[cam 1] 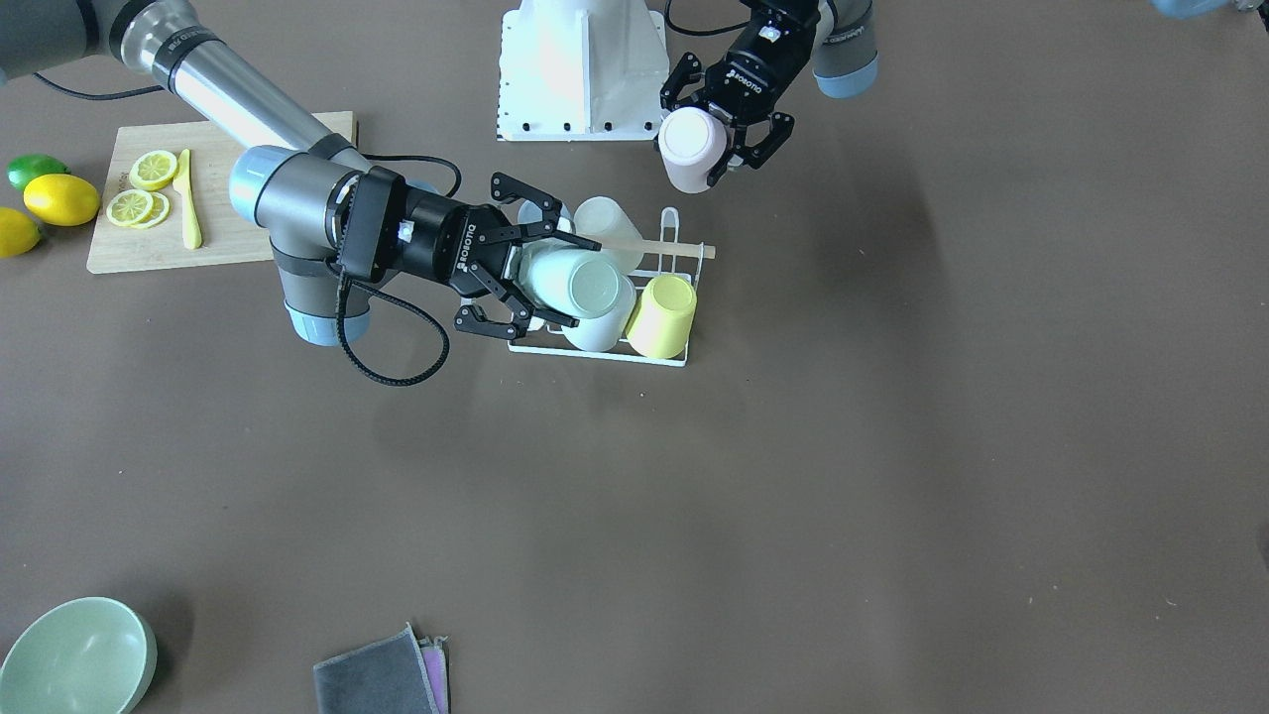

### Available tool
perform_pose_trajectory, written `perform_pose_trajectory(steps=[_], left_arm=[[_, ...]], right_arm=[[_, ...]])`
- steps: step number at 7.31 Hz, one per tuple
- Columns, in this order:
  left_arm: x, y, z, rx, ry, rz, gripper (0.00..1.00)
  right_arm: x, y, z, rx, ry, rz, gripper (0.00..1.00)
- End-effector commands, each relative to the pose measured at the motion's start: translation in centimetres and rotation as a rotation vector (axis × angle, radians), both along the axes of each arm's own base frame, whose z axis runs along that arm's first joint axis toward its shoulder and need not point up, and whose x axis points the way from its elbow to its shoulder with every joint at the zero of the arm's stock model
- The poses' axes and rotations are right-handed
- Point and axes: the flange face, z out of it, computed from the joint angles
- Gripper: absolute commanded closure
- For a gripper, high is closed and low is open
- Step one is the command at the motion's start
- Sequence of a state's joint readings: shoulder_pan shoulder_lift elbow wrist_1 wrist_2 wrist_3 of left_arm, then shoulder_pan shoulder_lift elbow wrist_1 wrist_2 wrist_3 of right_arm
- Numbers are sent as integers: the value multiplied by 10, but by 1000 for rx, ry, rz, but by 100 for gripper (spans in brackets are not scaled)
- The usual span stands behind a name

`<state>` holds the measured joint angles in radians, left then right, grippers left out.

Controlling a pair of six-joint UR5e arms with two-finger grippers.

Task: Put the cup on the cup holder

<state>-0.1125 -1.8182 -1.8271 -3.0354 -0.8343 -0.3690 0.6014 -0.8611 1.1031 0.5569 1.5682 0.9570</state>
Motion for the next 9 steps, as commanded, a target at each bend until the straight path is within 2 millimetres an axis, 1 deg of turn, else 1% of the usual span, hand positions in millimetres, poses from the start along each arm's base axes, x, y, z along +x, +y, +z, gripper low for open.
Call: perform_pose_trajectory(steps=[1, 2, 3, 4, 6, 9], left_arm=[[25, -2, -3, 1, 20, 0, 92], [31, -3, -2, 1, 16, -2, 92], [33, -4, 1, -1, 8, -3, 92], [31, -9, 2, -1, 3, -14, 92], [27, -26, 9, -3, -16, -48, 93], [34, -31, 14, -7, -30, -57, 92]], right_arm=[[-2, 10, 14, 22, -67, 0, 100], [-14, 18, 44, 31, -62, -12, 100], [-27, 29, 63, 71, -46, 14, 100], [-32, 33, 70, 79, -30, 21, 100], [-39, 34, 71, 75, -18, 15, 100], [-43, 33, 76, 77, 4, 3, 100]])
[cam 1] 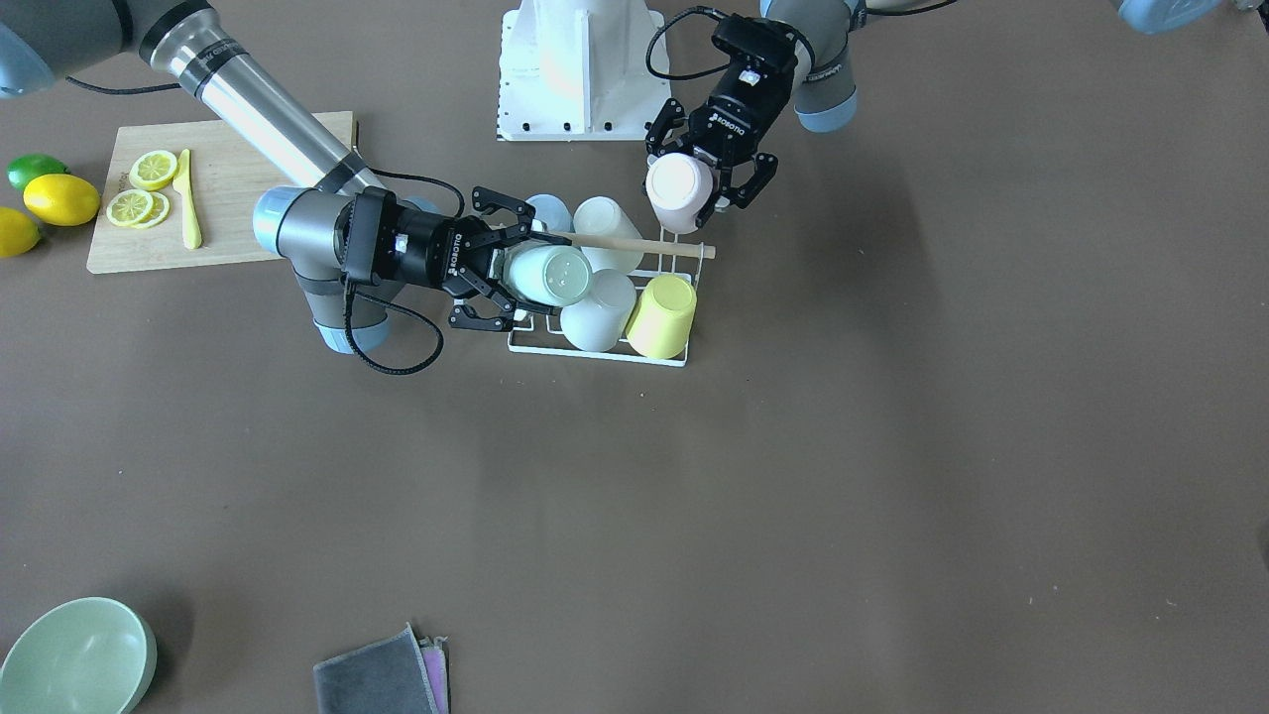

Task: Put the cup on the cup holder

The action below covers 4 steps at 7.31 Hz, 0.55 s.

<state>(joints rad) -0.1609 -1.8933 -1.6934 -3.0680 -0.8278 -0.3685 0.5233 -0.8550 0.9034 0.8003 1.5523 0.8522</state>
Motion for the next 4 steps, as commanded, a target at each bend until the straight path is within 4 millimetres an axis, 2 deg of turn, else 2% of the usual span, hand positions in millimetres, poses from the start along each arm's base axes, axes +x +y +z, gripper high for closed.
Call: perform_pose_trajectory(steps=[1, 2, 3, 4], left_arm=[[7, -2, 0, -2, -2, -2, 91], [9, -2, 0, -6, 2, 1, 88], [11, -1, 1, -7, -1, 3, 3], [10, -2, 1, -12, 3, -5, 1]], right_arm=[[-8, -9, 0, 14, 40, -18, 100], [-3, -25, -6, 16, 66, -8, 100], [5, -43, -12, 21, 117, -12, 100], [6, -50, -17, 23, 132, -14, 100]])
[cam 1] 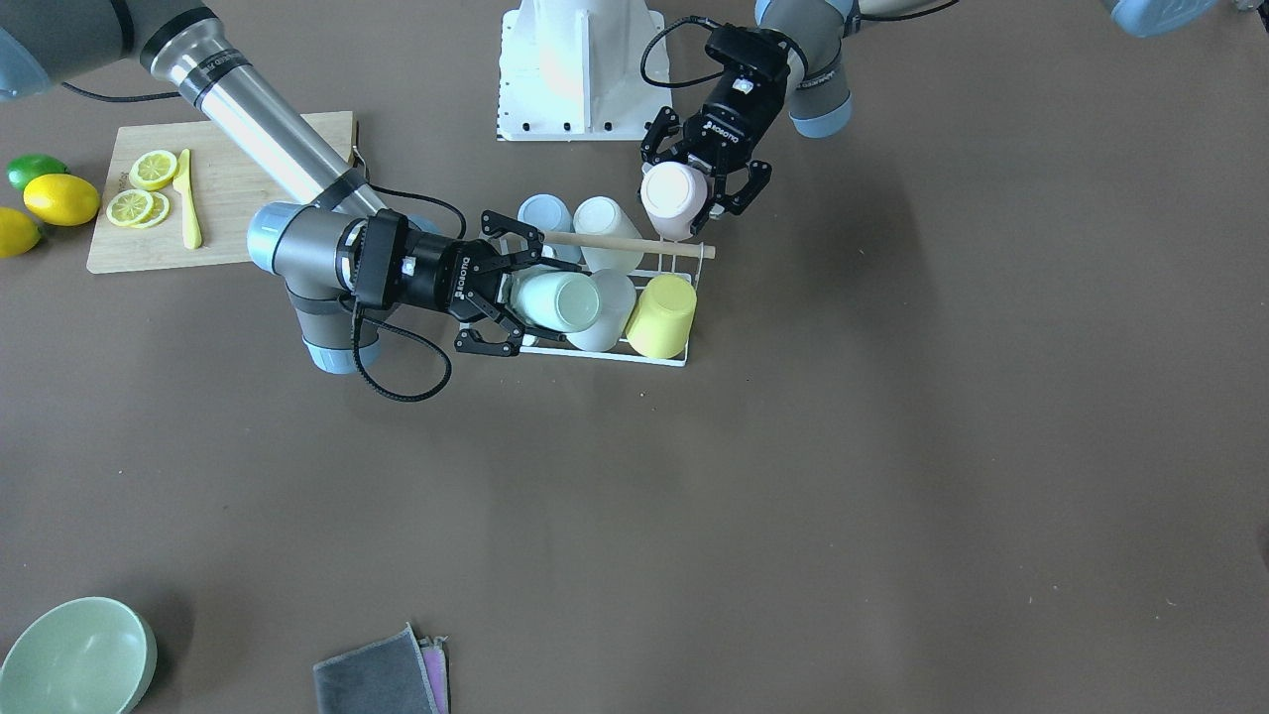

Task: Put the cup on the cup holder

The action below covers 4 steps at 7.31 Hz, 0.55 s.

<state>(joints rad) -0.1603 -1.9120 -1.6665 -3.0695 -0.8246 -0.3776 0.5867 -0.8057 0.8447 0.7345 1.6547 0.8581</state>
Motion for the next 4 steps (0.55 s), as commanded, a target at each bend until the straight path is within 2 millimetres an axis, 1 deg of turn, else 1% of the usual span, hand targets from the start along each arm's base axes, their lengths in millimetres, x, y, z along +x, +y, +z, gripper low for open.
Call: perform_pose_trajectory(steps=[1, 2, 3, 4], left_arm=[[0, -1, 2, -8, 0, -14, 1], [-1, -1, 2, -9, 2, -15, 1], [-7, -3, -4, -7, 19, -19, 1], [-21, -2, -6, -6, 18, -22, 1]], right_arm=[[4, -15, -11, 5, 28, -1, 100], [4, -15, -12, 7, 25, -5, 100], [3, -15, -12, 18, 36, -19, 100], [2, -14, -12, 18, 38, -24, 100]])
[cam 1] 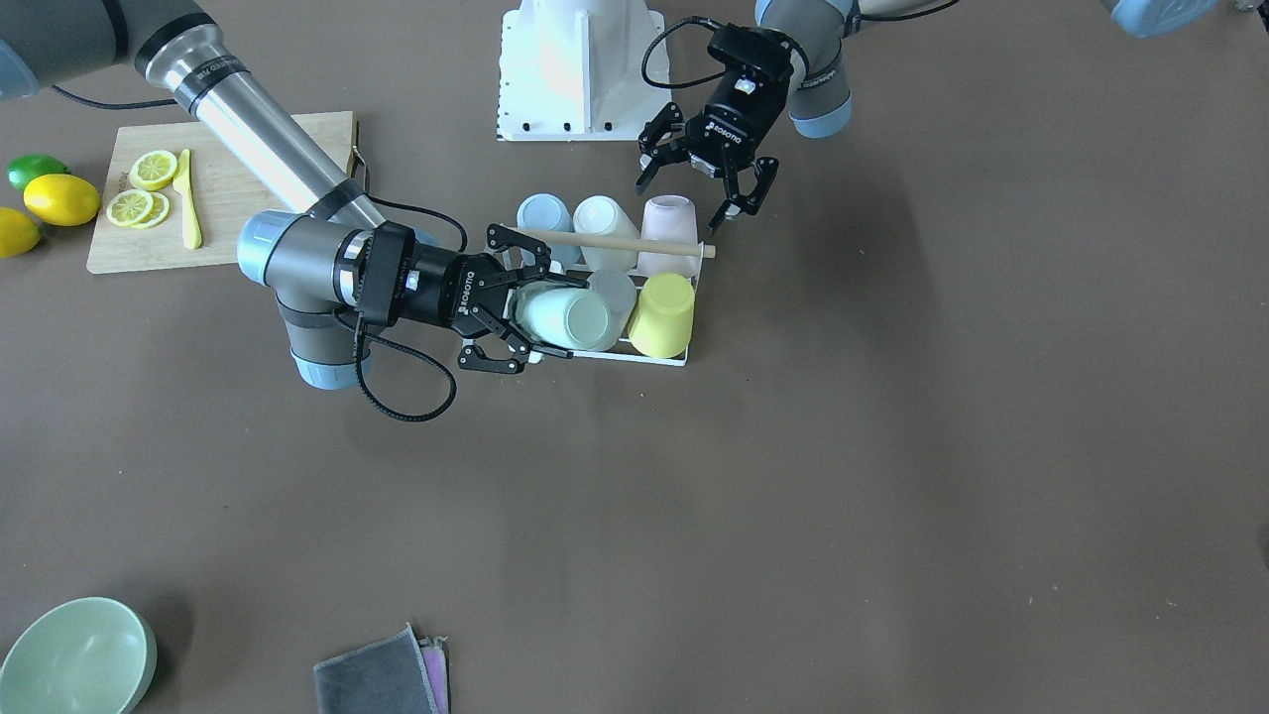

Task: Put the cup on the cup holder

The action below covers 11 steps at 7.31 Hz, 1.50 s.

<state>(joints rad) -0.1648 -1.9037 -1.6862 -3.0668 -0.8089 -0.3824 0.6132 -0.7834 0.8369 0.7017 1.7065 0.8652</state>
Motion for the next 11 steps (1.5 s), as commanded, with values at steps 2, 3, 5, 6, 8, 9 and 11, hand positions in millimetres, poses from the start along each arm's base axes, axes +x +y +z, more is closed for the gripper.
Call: perform_pose_trajectory(steps=[2, 3, 5, 6, 8, 9, 11], left_arm=[[-48, -11, 25, -30, -233, 20, 1], [-67, -18, 31, -43, -280, 72, 1], [-105, -53, 43, -224, -256, 183, 1], [-121, -77, 54, -297, -291, 249, 1], [-165, -117, 82, -452, -396, 337, 1], [-202, -143, 95, -565, -424, 395, 1], [-283, -176, 129, -846, -411, 489, 1]], right_arm=[[-3, -5, -1, -7, 54, -26, 100], [0, -7, -1, -5, 54, -23, 100], [4, -12, -8, -8, 53, -27, 100], [4, -11, -13, -2, 46, -29, 100], [8, 1, -24, -5, 6, -63, 100], [11, 6, -21, -6, 2, -67, 100], [17, 21, -12, -8, -3, -77, 100]])
